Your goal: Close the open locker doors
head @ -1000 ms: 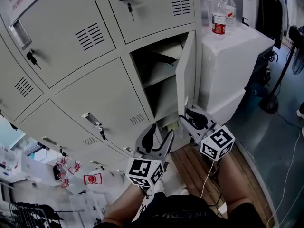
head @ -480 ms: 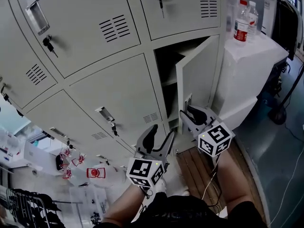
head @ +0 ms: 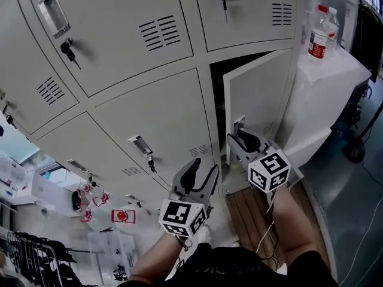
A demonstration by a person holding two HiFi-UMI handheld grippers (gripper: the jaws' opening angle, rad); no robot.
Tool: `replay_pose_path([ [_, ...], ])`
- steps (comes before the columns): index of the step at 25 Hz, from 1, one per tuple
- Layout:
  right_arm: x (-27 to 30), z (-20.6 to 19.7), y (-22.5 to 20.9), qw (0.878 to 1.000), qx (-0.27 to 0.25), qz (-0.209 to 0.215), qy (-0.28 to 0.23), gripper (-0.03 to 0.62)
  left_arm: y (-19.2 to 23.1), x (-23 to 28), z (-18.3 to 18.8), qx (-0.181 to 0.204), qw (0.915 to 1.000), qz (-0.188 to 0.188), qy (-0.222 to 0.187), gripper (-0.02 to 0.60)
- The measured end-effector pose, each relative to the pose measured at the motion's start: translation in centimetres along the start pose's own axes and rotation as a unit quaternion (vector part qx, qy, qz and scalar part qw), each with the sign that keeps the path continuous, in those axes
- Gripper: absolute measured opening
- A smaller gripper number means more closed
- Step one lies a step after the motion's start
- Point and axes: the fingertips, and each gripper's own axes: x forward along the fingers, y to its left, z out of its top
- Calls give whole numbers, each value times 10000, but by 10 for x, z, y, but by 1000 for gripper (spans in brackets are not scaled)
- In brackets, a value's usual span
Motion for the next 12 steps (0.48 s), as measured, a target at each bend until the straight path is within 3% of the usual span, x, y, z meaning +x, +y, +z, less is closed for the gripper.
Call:
replay_pose_path([
  [12,39,1,-10,9999,8,-159,38,115,33,2,-1,-120,9999,112,-5,148],
])
